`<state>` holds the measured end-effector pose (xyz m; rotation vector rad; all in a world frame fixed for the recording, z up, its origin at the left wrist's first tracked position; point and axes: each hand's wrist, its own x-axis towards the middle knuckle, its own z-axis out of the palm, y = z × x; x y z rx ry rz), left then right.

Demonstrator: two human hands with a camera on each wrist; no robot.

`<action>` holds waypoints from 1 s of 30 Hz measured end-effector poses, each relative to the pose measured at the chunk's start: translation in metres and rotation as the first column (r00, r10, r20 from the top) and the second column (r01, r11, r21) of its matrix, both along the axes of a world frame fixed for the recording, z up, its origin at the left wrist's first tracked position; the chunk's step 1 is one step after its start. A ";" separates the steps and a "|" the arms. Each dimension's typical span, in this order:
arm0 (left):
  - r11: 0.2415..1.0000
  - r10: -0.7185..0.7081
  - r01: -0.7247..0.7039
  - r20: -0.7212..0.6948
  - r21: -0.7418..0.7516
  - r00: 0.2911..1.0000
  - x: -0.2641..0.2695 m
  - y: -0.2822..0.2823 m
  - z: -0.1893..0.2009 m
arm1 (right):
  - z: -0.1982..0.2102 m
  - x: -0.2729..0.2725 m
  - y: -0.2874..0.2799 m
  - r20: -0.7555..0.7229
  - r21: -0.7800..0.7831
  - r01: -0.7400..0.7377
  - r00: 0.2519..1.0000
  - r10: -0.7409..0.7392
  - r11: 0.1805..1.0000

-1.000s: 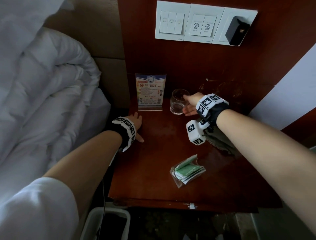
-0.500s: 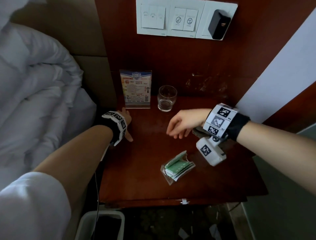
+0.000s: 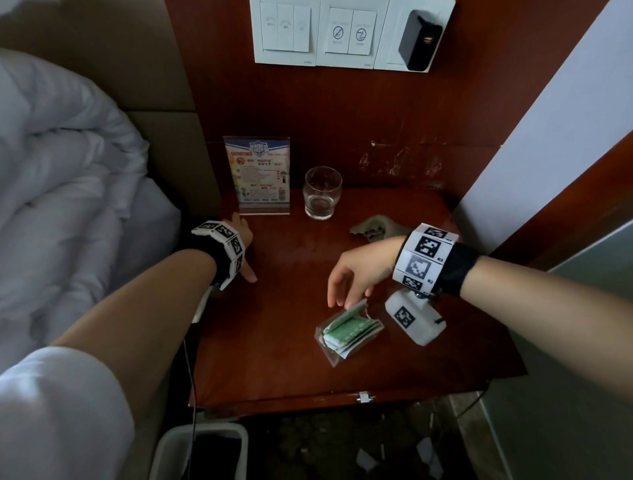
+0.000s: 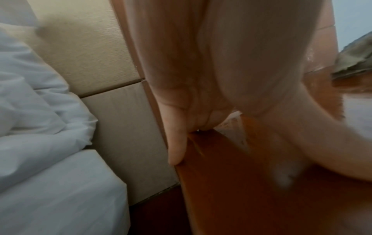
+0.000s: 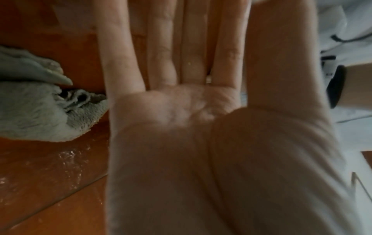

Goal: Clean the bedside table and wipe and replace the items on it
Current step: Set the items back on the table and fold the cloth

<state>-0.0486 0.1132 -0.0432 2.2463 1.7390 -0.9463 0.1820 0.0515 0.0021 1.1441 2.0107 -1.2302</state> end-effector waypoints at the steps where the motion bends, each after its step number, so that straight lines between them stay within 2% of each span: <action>1: 1.000 0.000 0.000 -0.005 0.003 1.000 0.001 0.000 0.000 | 0.000 0.001 -0.001 0.006 0.009 -0.013 1.000 0.013 1.000; 9: 1.000 0.006 -0.006 -0.017 0.000 1.000 0.001 -0.001 0.001 | -0.006 0.007 -0.009 -0.050 0.044 -0.027 0.998 0.029 0.999; 15: 1.000 0.016 -0.016 -0.025 -0.016 1.000 0.001 0.000 0.001 | -0.010 0.008 -0.007 -0.061 0.245 -0.021 0.997 0.037 0.969; 21: 0.999 0.044 -0.045 -0.014 -0.029 0.999 0.000 0.002 -0.002 | 0.016 0.036 0.021 -0.104 0.399 0.120 0.991 -0.085 0.909; 25: 0.999 0.036 -0.037 -0.032 -0.035 0.999 0.002 0.001 0.000 | 0.033 0.064 0.049 -0.190 0.532 0.300 0.954 -0.234 0.792; 30: 0.999 0.037 -0.038 -0.027 -0.033 0.999 0.000 0.002 -0.002 | 0.019 0.092 0.084 -0.314 0.651 0.580 0.793 -0.522 0.489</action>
